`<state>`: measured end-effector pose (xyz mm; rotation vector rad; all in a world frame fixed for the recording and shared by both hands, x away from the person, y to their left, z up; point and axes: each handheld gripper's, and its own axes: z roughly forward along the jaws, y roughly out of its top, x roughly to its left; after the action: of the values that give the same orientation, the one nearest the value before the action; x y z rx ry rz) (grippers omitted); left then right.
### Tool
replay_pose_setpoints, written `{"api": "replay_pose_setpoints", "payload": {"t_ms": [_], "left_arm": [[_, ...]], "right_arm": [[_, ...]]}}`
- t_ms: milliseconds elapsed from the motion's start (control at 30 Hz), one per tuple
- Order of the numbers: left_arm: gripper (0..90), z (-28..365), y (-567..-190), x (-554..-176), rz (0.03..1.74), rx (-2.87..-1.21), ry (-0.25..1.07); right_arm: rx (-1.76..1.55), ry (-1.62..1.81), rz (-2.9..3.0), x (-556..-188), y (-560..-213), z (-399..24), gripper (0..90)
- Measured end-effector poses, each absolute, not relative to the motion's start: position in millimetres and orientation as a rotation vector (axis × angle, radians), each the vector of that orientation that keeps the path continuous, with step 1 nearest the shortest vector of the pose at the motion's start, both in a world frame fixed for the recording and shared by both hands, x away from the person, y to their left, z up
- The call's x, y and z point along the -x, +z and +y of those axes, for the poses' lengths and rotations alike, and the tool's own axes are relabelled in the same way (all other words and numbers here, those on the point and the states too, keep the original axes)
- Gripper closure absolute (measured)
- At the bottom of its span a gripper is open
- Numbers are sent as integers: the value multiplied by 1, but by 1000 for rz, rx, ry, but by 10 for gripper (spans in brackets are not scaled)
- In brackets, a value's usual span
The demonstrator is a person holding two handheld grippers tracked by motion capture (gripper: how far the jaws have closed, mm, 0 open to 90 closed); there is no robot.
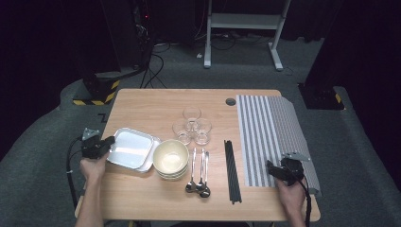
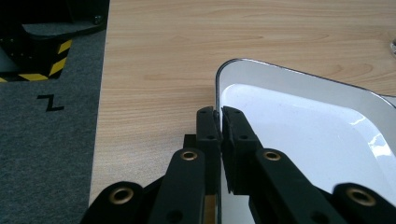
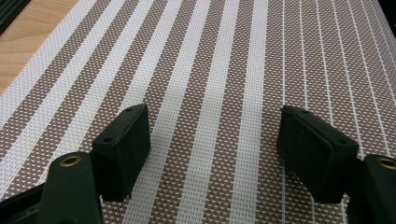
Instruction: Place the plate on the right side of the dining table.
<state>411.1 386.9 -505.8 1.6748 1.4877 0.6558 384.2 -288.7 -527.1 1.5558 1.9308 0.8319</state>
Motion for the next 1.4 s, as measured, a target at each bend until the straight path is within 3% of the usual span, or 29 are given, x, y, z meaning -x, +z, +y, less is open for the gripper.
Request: {"api": "replay_pose_setpoints", "payload": {"t_ms": [1400], "left_arm": [[889,381,-493,-411,1459,-1621,554]], "right_arm": [[-1555,832,1931,-384,-527,-289,257]]}}
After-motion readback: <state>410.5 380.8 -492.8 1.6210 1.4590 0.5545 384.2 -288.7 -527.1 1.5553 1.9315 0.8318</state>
